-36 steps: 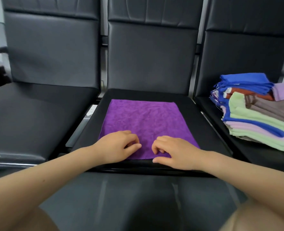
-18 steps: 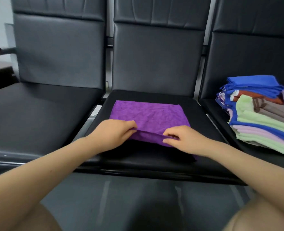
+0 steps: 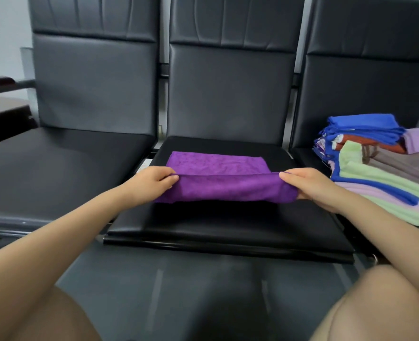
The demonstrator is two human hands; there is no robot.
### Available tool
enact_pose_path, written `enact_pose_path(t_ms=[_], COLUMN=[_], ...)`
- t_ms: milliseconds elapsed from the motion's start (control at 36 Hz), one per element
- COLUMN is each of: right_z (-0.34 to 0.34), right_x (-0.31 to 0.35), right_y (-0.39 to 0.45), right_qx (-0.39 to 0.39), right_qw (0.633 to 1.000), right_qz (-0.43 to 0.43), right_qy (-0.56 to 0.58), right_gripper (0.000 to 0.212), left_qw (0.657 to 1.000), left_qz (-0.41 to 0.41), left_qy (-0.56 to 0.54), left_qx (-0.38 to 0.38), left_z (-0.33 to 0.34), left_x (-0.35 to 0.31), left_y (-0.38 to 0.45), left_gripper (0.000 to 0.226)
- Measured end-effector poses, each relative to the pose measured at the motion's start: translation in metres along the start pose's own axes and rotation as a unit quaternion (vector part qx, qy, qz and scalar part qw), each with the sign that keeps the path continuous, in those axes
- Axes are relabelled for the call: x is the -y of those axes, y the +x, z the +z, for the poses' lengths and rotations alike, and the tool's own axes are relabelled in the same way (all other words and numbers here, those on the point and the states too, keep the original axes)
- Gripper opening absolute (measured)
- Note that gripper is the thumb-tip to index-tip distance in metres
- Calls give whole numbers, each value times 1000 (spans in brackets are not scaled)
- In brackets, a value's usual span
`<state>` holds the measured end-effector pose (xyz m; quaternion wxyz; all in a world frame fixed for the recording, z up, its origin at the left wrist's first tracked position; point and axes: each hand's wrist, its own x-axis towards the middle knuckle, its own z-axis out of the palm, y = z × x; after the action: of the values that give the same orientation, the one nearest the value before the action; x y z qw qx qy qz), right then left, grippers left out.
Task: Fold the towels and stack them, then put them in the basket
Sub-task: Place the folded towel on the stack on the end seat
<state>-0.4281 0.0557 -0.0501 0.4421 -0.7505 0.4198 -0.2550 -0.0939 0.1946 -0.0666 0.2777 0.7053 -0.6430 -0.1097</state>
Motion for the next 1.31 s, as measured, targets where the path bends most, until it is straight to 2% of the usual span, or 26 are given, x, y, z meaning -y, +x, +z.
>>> enact_pose_path(t_ms=[167, 306, 417, 611, 861, 1083, 1167, 1250, 1306], right_z=[4, 7, 12, 33, 56, 63, 62, 59, 58], right_x=[-5, -6, -10, -8, -27, -25, -26, -27, -25], right_y=[-2, 10, 25, 64, 113, 122, 120, 118, 116], right_qx=[46, 44, 7, -76, -105, -121, -126, -130, -134], right_qw=[995, 985, 977, 976, 956, 935, 936, 941, 942], right_qz=[31, 37, 15, -21, 57, 85, 79, 85, 94], right_qy=[-80, -162, -214, -204, -270, -322, -318, -301, -294], right_gripper=[29, 28, 19, 20, 17, 12, 13, 23, 34], left_qw=[998, 995, 991, 990, 977, 979, 983, 985, 985], left_qz=[24, 14, -9, -38, -80, -49, -39, -48, -63], left_qy=[30, 30, 58, 112, 193, 195, 176, 157, 149], left_qx=[57, 89, 120, 76, 36, 34, 41, 55, 52], left_z=[6, -7, -7, 2, 22, 22, 19, 13, 11], left_x=[-3, 7, 16, 27, 59, 72, 76, 77, 78], left_y=[-3, 11, 25, 61, 92, 99, 98, 93, 90], left_gripper=[25, 11, 18, 17, 25, 24, 16, 3, 5])
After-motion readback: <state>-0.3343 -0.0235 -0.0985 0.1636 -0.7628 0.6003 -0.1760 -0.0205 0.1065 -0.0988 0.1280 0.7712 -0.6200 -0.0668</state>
